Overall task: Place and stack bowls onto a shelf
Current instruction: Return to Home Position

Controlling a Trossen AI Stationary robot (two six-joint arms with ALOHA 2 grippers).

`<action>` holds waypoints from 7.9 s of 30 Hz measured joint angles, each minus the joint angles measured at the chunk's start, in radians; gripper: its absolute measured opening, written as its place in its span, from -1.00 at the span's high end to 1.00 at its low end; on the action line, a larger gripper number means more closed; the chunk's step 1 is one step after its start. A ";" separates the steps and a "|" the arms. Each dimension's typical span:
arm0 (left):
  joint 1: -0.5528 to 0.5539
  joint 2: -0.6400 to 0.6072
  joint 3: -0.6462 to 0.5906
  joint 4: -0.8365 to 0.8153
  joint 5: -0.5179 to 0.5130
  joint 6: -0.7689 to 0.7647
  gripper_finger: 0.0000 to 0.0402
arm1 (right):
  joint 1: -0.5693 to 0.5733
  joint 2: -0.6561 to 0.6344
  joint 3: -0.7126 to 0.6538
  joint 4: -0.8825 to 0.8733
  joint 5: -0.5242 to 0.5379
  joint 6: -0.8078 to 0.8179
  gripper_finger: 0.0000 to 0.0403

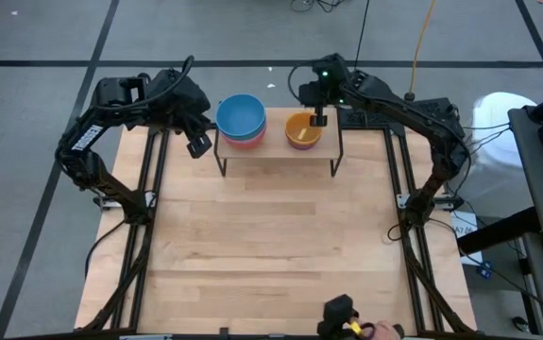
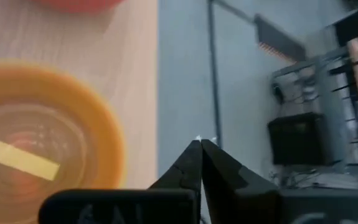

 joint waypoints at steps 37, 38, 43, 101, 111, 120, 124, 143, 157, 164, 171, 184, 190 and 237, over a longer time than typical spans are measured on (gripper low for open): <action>0.019 -0.618 0.001 0.000 0.027 -0.052 0.64 | 0.151 -0.886 0.002 -0.300 -0.003 0.410 1.00; 0.019 -0.630 0.001 0.000 0.027 -0.054 0.64 | 0.151 -0.896 0.002 -0.304 -0.003 0.419 1.00; 0.019 -0.681 0.001 0.000 0.016 -0.043 0.74 | 0.151 -0.946 0.002 -0.350 -0.004 0.433 1.00; 0.329 -1.310 -0.433 0.010 0.056 0.024 0.88 | 0.150 -1.682 -0.767 -0.194 -0.086 0.641 1.00; 0.396 -1.494 -0.719 0.174 0.111 0.012 0.88 | 0.150 -1.683 -0.977 0.036 -0.086 0.616 1.00; 0.444 -1.526 -0.887 0.347 0.268 0.076 0.88 | 0.150 -1.683 -1.178 0.387 -0.201 0.616 1.00; 0.458 -1.527 -1.009 0.471 0.290 0.111 0.88 | 0.150 -1.680 -1.291 0.530 -0.221 0.620 1.00; 0.456 -1.527 -1.653 1.184 0.377 0.036 0.88 | 0.150 -1.679 -1.594 0.900 -0.216 0.660 1.00; 0.456 -1.528 -1.988 1.556 0.379 -0.105 0.88 | 0.150 -1.679 -1.636 0.893 -0.215 0.661 1.00; 0.456 -1.527 -2.104 1.694 0.408 -0.122 0.88 | 0.150 -1.679 -1.642 0.886 -0.216 0.661 1.00; 0.456 -1.527 -2.184 1.723 0.431 -0.129 0.88 | 0.150 -1.677 -1.723 0.945 -0.216 0.703 1.00; 0.456 -1.527 -2.201 1.687 0.461 -0.062 0.88 | 0.151 -1.679 -1.739 0.906 -0.216 0.728 1.00; 0.456 -1.515 -2.200 1.625 0.456 -0.080 0.88 | 0.151 -1.679 -1.740 0.862 -0.215 0.780 1.00; 0.456 -1.487 -2.200 1.625 0.448 -0.071 0.88 | 0.151 -1.679 -1.742 0.852 -0.213 0.780 1.00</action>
